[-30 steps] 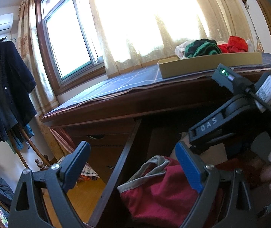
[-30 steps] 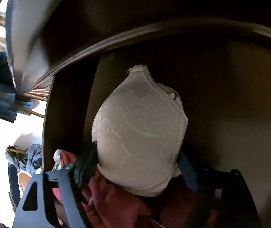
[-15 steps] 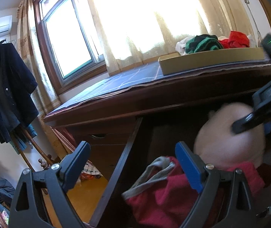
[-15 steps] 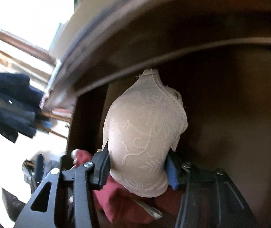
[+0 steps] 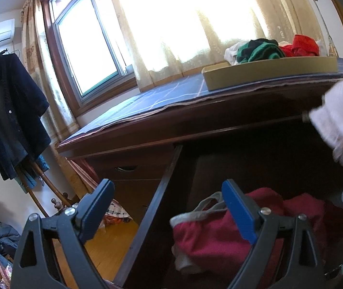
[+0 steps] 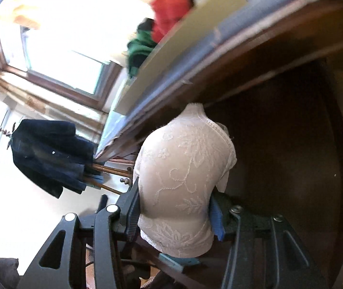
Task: Take underwear out of drawer
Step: 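Close the right gripper on the beige bra and lift it, then carry the beige bra over the tray and release it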
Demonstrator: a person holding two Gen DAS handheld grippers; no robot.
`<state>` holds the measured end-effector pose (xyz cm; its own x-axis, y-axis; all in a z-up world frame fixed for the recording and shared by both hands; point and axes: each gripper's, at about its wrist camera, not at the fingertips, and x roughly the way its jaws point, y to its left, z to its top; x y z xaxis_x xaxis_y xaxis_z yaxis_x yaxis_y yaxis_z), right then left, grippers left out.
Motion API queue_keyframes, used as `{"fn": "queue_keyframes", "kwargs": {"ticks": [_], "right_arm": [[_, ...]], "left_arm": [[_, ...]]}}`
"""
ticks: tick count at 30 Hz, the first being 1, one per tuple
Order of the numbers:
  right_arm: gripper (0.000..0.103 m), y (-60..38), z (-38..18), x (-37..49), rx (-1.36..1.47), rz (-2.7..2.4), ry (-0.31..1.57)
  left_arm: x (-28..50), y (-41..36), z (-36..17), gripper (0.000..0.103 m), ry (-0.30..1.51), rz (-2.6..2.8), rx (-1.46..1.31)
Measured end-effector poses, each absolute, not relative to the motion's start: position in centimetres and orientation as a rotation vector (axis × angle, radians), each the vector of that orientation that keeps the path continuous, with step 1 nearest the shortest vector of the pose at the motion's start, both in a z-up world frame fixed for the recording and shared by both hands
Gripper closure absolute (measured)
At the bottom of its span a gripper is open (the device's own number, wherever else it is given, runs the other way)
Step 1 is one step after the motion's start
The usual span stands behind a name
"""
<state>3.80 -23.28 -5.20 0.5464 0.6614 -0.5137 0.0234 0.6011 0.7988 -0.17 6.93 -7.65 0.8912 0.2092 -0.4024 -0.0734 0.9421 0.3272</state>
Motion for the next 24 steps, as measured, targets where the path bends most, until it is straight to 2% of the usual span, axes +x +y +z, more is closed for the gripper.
{"fn": "queue_keyframes", "kwargs": {"ticks": [13,24], "right_arm": [[0.053,-21.6,3.5,5.8,0.799,0.632,0.752],[0.053,-20.0,10.3,15.7,0.537,0.501,0.587]], "left_arm": [[-0.8,7.0,-7.6,0.01,0.423,0.131,0.309],[-1.0,7.1,-7.6,0.01,0.414,0.123,0.309]]}}
